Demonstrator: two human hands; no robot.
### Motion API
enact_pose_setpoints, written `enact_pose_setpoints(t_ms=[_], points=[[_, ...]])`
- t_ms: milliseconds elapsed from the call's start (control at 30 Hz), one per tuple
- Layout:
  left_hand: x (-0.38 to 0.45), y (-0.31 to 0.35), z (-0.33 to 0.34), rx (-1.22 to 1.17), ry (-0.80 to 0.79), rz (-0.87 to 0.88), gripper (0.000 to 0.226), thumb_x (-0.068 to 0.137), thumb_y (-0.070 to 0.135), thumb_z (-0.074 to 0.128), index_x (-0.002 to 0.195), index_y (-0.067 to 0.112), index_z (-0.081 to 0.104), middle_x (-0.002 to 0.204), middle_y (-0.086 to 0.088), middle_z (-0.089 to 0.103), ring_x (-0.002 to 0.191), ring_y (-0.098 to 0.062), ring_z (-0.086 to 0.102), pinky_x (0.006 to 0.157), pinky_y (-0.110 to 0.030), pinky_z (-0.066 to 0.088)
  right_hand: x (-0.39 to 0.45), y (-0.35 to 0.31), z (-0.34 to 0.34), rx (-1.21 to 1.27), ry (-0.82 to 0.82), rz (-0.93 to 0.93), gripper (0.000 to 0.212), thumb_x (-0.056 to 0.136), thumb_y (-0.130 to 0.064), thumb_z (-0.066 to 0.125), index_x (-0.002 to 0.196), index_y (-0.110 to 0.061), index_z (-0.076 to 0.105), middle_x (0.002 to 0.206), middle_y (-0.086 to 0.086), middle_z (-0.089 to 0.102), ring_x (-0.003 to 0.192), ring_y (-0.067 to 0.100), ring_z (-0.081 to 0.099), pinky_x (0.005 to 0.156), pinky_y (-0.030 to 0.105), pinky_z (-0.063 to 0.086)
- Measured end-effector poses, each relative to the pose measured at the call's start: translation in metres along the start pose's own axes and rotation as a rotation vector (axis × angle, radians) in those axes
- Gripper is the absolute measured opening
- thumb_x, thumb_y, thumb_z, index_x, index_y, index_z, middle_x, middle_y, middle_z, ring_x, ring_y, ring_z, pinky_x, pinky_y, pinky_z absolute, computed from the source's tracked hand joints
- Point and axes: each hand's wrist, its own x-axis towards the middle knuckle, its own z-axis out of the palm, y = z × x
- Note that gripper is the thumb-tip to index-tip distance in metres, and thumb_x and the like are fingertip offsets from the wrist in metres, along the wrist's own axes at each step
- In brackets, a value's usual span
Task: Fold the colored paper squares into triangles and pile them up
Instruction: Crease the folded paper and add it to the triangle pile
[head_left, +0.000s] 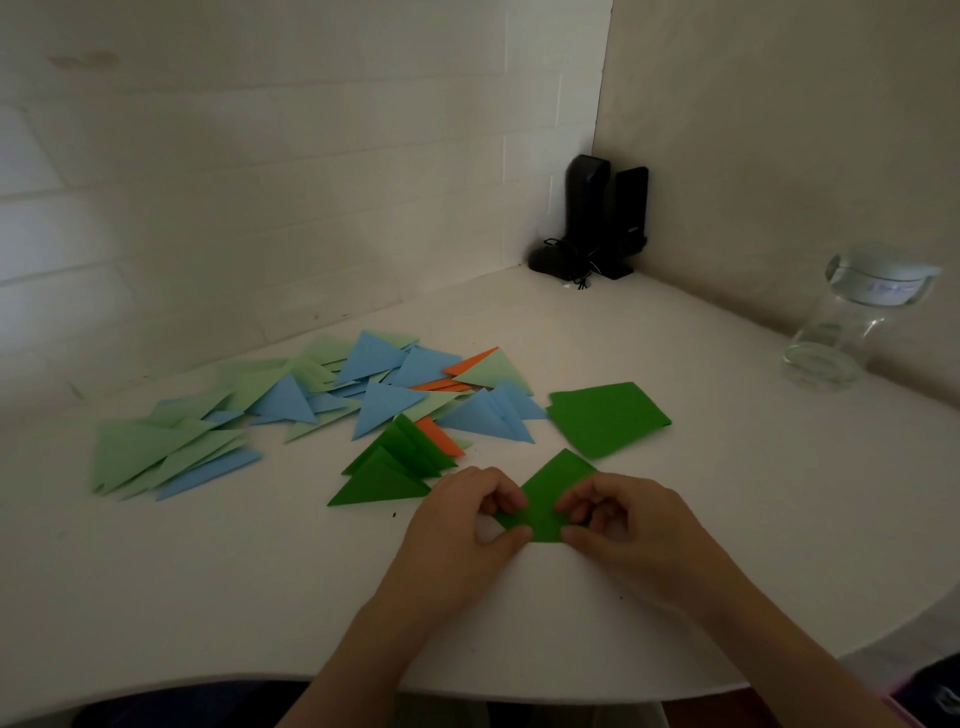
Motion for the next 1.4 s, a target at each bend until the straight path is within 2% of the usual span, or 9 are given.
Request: enact_pose_setpoints(t_ms=[100, 333, 567, 700, 800, 933, 1100, 1233, 1400], points=[[-0.001, -0.002, -0.002, -0.008, -0.013, 0.012, 0.021, 0.078, 0.025, 0.072, 0.094, 0.033, 0.06, 0.092, 0.017, 0.058, 0.091, 0.003, 0.049, 0.073, -0.006, 0.035, -0.001, -0.003, 0.005, -0.01, 0.041, 0.01, 0.011, 0.075, -0.035, 0.074, 0.083, -0.034, 0.066, 0.074, -0.012, 0.063, 0.072, 0.0, 0.057, 0.064, 0.012, 0.043], [-0.012, -0.005, -0.01, 0.016, -0.096, 0.123, 0.039, 0.078, 0.037, 0.069, 0.114, 0.038, 0.056, 0.111, 0.024, 0.053, 0.106, 0.004, 0.045, 0.082, -0.004, 0.032, 0.002, 0.0, 0.024, -0.315, 0.043, -0.06, 0.025, 0.086, -0.049, 0.057, 0.094, -0.026, 0.061, 0.088, -0.01, 0.046, 0.079, 0.005, 0.045, 0.066, 0.018, 0.035], [-0.018, -0.001, -0.001, 0.168, -0.002, 0.261, 0.038, 0.08, 0.042, 0.059, 0.116, 0.029, 0.058, 0.114, 0.014, 0.056, 0.109, -0.002, 0.044, 0.095, -0.01, 0.028, -0.002, 0.006, 0.016, -0.265, -0.036, -0.171, 0.062, 0.079, -0.058, 0.02, 0.087, -0.013, 0.062, 0.085, -0.007, 0.044, 0.078, 0.009, 0.042, 0.069, 0.024, 0.031], [-0.021, 0.002, 0.002, 0.252, -0.025, 0.288, 0.049, 0.081, 0.06, 0.05, 0.119, 0.03, 0.058, 0.117, 0.016, 0.055, 0.111, 0.0, 0.043, 0.097, -0.017, 0.033, 0.001, 0.001, 0.008, -0.181, -0.043, -0.143, 0.024, 0.097, -0.031, 0.041, 0.081, -0.015, 0.047, 0.078, -0.007, 0.041, 0.075, 0.011, 0.041, 0.068, 0.014, 0.032], [-0.02, 0.001, 0.004, 0.274, 0.012, 0.307, 0.036, 0.086, 0.048, 0.049, 0.111, 0.026, 0.063, 0.11, 0.012, 0.06, 0.103, -0.004, 0.049, 0.091, -0.02, 0.04, 0.001, 0.0, 0.005, -0.167, -0.079, -0.184, 0.016, 0.098, -0.016, 0.044, 0.083, -0.013, 0.046, 0.08, -0.003, 0.043, 0.074, 0.009, 0.04, 0.07, 0.01, 0.032], [-0.014, 0.0, 0.009, 0.255, 0.072, 0.309, 0.023, 0.084, 0.03, 0.048, 0.095, 0.021, 0.067, 0.097, 0.008, 0.063, 0.09, -0.008, 0.051, 0.08, -0.021, 0.039, -0.003, 0.004, 0.007, -0.106, -0.023, -0.214, 0.019, 0.092, -0.03, 0.043, 0.081, -0.015, 0.05, 0.077, -0.01, 0.045, 0.072, -0.004, 0.044, 0.067, 0.009, 0.033], [-0.01, 0.0, 0.012, 0.23, 0.131, 0.258, 0.023, 0.084, 0.036, 0.05, 0.083, 0.02, 0.067, 0.086, 0.008, 0.062, 0.082, -0.008, 0.053, 0.073, -0.023, 0.041, -0.011, 0.007, 0.0, -0.009, 0.122, -0.245, 0.013, 0.082, -0.018, 0.069, 0.09, -0.021, 0.059, 0.087, -0.009, 0.062, 0.082, -0.002, 0.056, 0.066, 0.004, 0.037], [-0.007, -0.002, 0.012, 0.227, 0.145, 0.237, 0.024, 0.082, 0.04, 0.054, 0.081, 0.02, 0.067, 0.082, 0.009, 0.061, 0.079, -0.005, 0.051, 0.07, -0.018, 0.039, -0.018, 0.013, -0.008, -0.087, 0.035, -0.332, 0.027, 0.078, -0.049, 0.061, 0.088, -0.025, 0.067, 0.091, -0.013, 0.059, 0.083, -0.003, 0.056, 0.068, 0.004, 0.04], [-0.005, 0.001, 0.013, 0.213, 0.134, 0.213, 0.032, 0.081, 0.047, 0.052, 0.079, 0.019, 0.068, 0.079, 0.008, 0.062, 0.077, -0.007, 0.053, 0.069, -0.02, 0.043, -0.015, 0.019, -0.002, -0.115, 0.075, -0.348, 0.022, 0.078, -0.046, 0.062, 0.082, -0.026, 0.068, 0.092, -0.015, 0.057, 0.081, -0.006, 0.055, 0.069, 0.003, 0.039]])
